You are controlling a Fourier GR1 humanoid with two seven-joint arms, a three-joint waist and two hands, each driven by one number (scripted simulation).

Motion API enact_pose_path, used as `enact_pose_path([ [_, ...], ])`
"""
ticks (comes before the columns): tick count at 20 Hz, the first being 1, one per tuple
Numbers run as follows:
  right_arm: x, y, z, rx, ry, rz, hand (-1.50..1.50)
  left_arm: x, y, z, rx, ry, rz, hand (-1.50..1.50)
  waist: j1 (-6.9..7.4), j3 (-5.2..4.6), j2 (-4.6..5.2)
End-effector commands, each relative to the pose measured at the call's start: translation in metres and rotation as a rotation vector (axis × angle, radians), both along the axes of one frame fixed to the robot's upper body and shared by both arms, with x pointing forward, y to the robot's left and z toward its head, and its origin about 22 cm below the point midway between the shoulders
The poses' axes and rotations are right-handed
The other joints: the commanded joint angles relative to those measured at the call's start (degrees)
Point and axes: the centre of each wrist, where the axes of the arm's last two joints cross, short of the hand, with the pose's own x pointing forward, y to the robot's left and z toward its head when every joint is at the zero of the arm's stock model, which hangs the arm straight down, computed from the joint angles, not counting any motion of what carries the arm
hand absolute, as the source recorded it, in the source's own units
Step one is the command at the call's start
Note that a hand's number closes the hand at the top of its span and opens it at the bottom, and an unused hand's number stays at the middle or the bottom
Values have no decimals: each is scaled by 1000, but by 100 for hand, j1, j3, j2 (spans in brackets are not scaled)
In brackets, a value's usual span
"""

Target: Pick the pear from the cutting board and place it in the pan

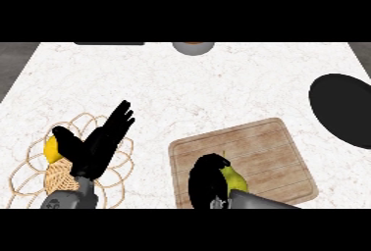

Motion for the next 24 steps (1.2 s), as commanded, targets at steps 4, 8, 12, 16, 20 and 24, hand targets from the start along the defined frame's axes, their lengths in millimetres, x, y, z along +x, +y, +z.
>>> enact_pose_path([
  [4,19,-13,-20,-21,-15,97,150,6,6,7,16,-8,-1,0,-26,-3,53],
  [8,59,-48,3,294,-177,-400,150,-11,13,-5,0,8,56,0,-381,23,16],
  [12,91,-85,24,595,-350,-845,150,-13,22,-7,-9,20,124,0,-820,61,-19],
  [16,90,-85,44,830,-670,-1032,150,-16,15,-5,-7,18,90,0,-448,21,-30],
  [20,83,-85,70,1064,-908,-1060,150,-13,13,-2,-4,20,52,0,-261,7,4],
  [24,74,-94,77,1306,-996,-1112,150,-13,6,-7,-4,31,43,0,-174,6,36],
])
